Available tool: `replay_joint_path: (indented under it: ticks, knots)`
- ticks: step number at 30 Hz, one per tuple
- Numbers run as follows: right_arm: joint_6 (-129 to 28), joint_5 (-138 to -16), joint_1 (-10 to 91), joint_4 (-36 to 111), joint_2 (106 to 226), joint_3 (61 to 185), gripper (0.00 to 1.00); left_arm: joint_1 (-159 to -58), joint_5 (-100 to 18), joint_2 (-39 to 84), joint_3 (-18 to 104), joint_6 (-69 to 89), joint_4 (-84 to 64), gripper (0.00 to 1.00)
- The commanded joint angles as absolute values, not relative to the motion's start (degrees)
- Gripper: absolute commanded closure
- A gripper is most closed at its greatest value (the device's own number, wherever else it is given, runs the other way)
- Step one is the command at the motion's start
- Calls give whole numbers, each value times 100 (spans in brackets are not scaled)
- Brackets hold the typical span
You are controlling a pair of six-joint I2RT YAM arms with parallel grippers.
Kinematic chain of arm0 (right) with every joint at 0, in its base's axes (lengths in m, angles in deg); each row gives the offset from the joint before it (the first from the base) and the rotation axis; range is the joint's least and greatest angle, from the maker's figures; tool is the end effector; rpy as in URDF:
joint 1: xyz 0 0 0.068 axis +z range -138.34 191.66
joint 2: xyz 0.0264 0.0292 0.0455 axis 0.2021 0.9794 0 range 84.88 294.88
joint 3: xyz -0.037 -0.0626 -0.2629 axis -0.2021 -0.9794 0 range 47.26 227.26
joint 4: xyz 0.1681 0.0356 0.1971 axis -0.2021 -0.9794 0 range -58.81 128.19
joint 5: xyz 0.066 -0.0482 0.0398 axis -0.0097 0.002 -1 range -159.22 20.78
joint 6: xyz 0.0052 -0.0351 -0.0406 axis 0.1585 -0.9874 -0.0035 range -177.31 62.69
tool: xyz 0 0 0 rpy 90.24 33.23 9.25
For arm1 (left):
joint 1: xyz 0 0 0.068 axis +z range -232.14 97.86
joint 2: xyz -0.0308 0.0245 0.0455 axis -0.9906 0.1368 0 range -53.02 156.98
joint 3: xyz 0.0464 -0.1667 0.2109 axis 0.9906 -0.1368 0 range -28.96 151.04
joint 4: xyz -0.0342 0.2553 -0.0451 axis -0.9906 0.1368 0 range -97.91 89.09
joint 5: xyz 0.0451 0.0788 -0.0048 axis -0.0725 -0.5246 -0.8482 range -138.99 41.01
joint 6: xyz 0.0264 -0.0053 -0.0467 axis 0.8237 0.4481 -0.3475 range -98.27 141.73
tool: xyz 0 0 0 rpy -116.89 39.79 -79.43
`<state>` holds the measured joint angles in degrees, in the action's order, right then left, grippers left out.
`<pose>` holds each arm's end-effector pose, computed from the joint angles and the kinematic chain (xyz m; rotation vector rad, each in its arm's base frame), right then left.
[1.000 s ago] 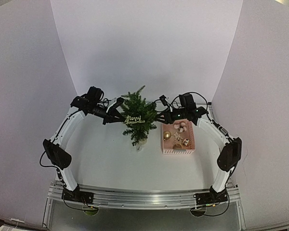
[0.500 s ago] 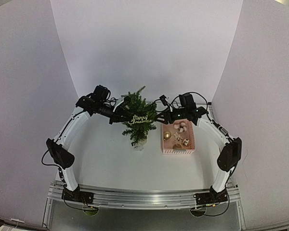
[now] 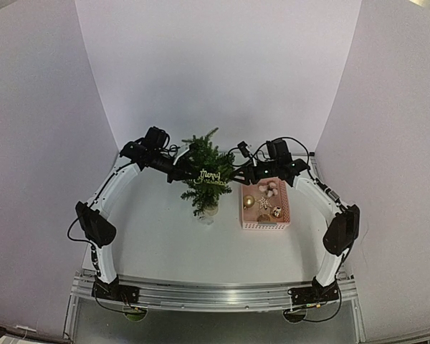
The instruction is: Decorate the small christmas tree
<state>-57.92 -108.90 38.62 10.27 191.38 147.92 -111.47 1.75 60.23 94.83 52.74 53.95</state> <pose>0.3722 0.2149 0.3450 -0.9087 1.9754 1.0101 0.3479 -0.2271 0.3846 1.4593 1.7629 -1.0588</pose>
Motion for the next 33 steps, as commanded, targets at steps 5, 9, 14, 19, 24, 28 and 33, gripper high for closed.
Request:
replay_joint_path:
  ticks: [5,9,14,19,24,28,33]
  knots:
    - [-5774,-11035,3859,1060,18923,14925,49,-11165,28,5907,9671,5586,5464,100]
    - [-5774,-11029,3857,1060,18921,14918,47,-11158,-20,5800,9590,5853,5696,100]
    - [-5678,-11018,3862,1060,18925,14925,45,-11149,-106,5728,9566,5687,5528,83]
    - [-5574,-11008,3859,1060,18890,14930,44,-11149,-99,5614,9581,5523,5317,72]
    - [-5580,-10954,3862,1060,18843,14926,44,-11143,-94,5470,9591,5550,5380,60]
    - [-5582,-10931,3859,1060,18833,14936,43,-11111,-108,5355,9548,5644,5491,49]
    - [-5613,-10901,3856,1055,18784,14957,42,-11064,-96,5234,9528,5636,5501,44]
